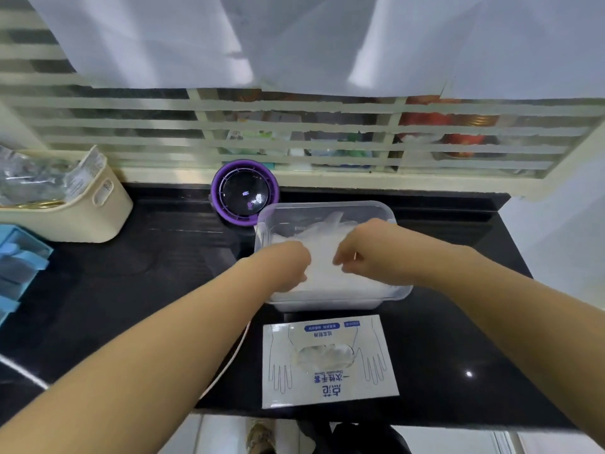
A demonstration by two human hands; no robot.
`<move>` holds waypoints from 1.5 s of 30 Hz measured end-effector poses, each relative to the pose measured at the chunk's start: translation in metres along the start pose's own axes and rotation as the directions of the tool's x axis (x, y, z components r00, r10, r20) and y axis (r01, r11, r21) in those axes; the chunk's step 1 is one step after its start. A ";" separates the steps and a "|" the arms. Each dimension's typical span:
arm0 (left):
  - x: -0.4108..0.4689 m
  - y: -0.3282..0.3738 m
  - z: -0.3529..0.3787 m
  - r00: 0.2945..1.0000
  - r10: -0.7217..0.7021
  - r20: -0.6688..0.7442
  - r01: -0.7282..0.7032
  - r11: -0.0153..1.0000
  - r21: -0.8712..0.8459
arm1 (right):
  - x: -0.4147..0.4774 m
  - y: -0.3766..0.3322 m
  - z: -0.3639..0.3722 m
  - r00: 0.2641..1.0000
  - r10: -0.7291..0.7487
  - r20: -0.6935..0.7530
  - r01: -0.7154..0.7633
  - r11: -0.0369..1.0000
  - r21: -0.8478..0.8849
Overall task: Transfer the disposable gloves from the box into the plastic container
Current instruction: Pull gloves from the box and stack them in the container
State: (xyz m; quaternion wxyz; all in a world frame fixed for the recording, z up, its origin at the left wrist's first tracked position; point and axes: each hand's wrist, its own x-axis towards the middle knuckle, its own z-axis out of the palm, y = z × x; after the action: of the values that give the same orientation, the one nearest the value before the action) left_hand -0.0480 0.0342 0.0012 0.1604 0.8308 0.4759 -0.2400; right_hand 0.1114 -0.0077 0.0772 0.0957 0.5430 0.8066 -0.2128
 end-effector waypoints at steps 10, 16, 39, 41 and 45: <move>-0.105 0.002 0.054 0.902 0.049 -0.429 -0.187 0.940 -0.286 | -0.021 -0.011 0.101 0.908 -0.183 0.377 0.290 0.924 -0.250; -0.098 0.014 0.108 0.987 0.095 -0.130 -0.120 0.973 -0.195 | -0.020 -0.003 0.125 0.912 -0.272 0.307 0.389 0.811 -0.437; -0.091 0.024 0.121 0.992 0.091 -0.084 -0.100 0.989 -0.109 | -0.016 0.008 0.136 0.879 -0.460 0.124 0.473 0.815 -0.336; -0.090 0.024 0.121 0.993 0.092 -0.073 -0.099 0.990 -0.099 | -0.009 0.012 0.139 0.870 -0.469 0.152 0.489 0.783 -0.384; -0.091 0.023 0.123 0.995 0.084 -0.061 -0.091 0.989 -0.116 | 0.008 0.016 0.145 0.882 -0.449 0.146 0.463 0.763 -0.450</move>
State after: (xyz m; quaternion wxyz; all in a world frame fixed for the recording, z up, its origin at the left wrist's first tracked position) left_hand -0.0973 -0.1026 -0.0500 0.2067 0.8462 0.4566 -0.1808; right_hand 0.1123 -0.0608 -0.0587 0.1824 0.2875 0.9396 -0.0346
